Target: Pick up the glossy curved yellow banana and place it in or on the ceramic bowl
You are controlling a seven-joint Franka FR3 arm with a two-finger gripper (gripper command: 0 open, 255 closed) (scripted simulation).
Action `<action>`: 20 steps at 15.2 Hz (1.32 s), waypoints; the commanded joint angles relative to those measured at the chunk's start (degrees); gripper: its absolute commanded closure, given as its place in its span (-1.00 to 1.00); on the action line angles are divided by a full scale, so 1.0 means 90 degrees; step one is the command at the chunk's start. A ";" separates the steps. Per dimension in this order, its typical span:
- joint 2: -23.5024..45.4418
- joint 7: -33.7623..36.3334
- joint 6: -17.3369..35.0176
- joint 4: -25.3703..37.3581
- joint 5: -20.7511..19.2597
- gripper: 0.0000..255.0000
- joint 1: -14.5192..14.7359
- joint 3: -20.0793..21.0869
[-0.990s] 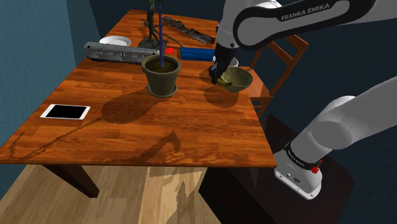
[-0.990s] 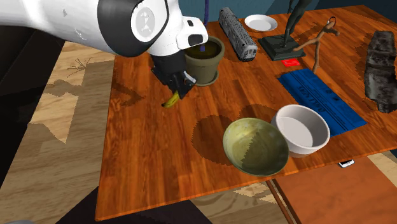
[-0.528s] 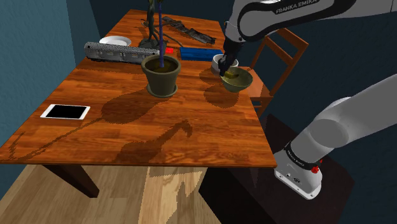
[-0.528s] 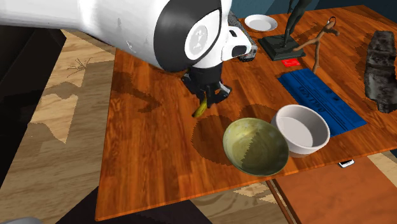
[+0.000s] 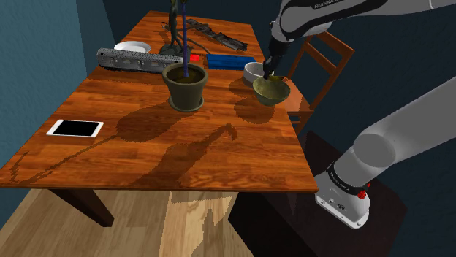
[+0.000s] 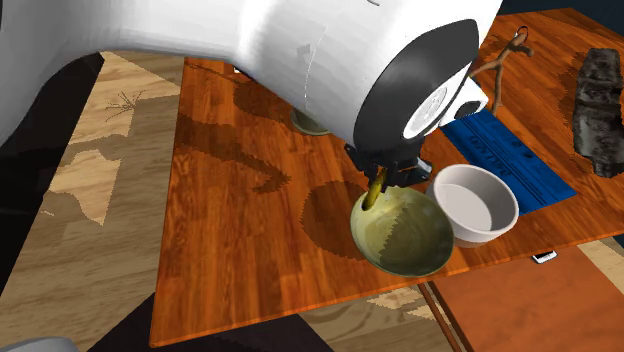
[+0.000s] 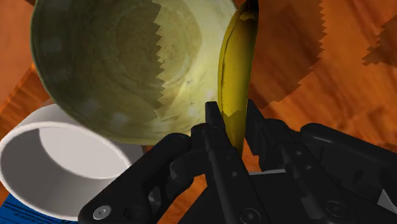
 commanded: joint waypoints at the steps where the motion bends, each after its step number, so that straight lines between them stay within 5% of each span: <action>1: 0.0220 -0.0300 -0.0010 0.0230 -0.0043 1.00 -0.0132 -0.0187; 20: 0.1041 -0.0691 0.1007 0.0036 -0.0085 1.00 -0.0311 -0.0431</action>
